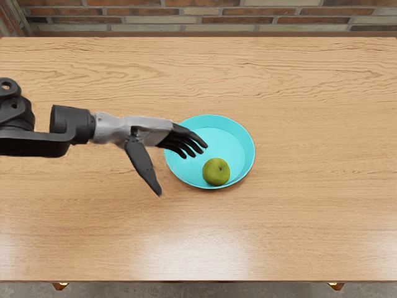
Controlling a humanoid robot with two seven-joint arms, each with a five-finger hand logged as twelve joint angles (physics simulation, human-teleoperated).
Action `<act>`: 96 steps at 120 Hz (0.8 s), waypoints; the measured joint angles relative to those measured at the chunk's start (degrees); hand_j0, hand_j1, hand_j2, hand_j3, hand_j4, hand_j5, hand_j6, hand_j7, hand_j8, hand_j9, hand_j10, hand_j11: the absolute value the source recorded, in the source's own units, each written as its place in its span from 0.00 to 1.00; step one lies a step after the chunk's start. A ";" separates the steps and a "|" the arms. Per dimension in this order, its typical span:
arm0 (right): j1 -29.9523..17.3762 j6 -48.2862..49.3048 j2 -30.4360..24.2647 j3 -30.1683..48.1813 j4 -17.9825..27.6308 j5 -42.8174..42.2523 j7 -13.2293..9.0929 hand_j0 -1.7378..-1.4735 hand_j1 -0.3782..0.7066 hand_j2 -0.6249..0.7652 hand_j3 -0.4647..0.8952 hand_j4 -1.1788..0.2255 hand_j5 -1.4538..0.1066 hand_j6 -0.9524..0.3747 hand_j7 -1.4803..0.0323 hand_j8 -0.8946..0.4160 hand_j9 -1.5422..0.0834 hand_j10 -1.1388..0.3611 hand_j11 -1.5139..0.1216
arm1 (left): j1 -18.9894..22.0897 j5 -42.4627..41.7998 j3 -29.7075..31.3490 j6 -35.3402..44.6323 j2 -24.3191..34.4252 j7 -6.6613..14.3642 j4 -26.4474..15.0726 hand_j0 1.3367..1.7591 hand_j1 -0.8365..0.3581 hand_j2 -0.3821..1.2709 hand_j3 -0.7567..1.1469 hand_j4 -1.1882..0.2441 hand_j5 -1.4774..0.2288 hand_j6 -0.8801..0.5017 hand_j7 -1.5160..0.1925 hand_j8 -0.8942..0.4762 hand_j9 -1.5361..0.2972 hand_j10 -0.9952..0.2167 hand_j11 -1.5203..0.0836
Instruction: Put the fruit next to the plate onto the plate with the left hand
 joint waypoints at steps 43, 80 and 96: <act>0.00 0.00 0.00 0.00 0.00 0.00 0.00 0.30 0.07 0.44 0.34 0.81 0.90 0.69 0.95 0.65 0.92 0.73 0.90 | 17.57 1.15 -27.31 -4.74 8.64 -3.56 10.95 0.76 0.75 0.26 0.40 0.66 0.68 0.46 0.70 0.47 0.66 0.62 0.75; 0.00 0.00 0.00 0.00 0.00 0.01 0.00 0.30 0.07 0.44 0.34 0.81 0.90 0.69 0.95 0.65 0.92 0.73 0.90 | 24.38 1.27 -30.66 -4.89 8.54 -3.71 13.00 0.76 0.75 0.26 0.40 0.66 0.68 0.46 0.70 0.47 0.66 0.62 0.75; 0.00 0.00 0.00 -0.01 0.00 0.00 0.00 0.30 0.07 0.44 0.34 0.81 0.90 0.69 0.95 0.65 0.92 0.73 0.90 | 26.93 1.32 -31.26 -4.89 8.65 -3.97 12.90 0.76 0.75 0.26 0.40 0.66 0.68 0.46 0.70 0.47 0.66 0.62 0.75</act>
